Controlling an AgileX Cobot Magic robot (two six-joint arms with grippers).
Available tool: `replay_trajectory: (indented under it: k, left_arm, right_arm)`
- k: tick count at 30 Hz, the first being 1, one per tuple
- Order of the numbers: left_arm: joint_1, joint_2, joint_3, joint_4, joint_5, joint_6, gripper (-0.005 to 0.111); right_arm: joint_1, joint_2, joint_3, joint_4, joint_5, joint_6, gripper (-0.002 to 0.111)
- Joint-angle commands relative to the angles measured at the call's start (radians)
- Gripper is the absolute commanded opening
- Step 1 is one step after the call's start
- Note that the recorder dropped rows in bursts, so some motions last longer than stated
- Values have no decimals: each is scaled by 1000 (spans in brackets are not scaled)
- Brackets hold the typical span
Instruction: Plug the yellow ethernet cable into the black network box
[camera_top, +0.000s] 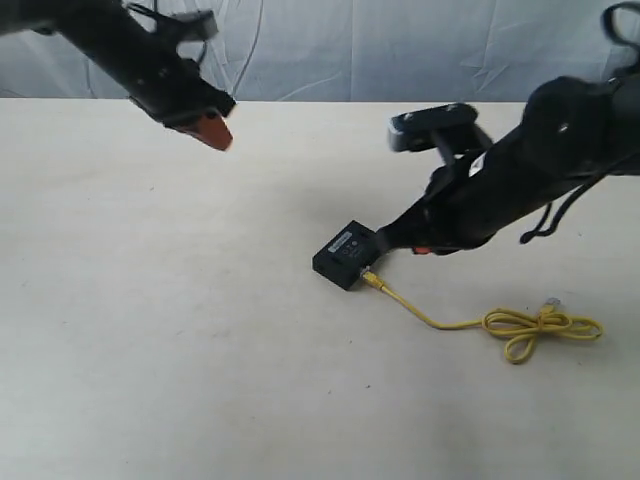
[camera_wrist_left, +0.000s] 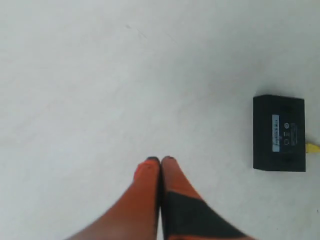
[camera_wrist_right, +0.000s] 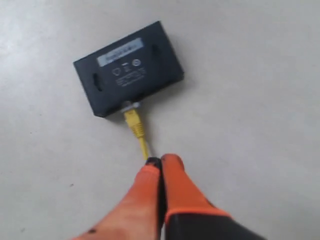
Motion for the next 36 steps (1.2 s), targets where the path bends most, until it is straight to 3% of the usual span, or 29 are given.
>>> replay_trajectory:
  k: [1,5,12,17,21,26,36]
  left_arm:
    - [58,-242,167,13,-124,-18,0]
    - [63,-479,378,90,-279,-29,0]
    - [61,-956,805,112,-585,-48,0]
    - [61,-1224,1001,147,-631,-46,0]
    - [61,-1358,1089,168,-651,-46,0]
    - [61,-1444,1105,196,-594,-44,0]
    - [61,-1476,1105,196,-594,-44,0]
  right_arm:
    - [-142,-102,-2,42,138,1,-1]
    - [-230,-194,0,73,182,-14,-1]
    - [-242,-443,96,71,117,-15,-1]
    - [-242,-676,227,71,15,-15,-1]
    - [-242,-840,334,71,-83,-15,-1]
    - [-242,-969,371,76,-38,-15,-1]
    - [-242,-1072,371,79,-38,-15,-1]
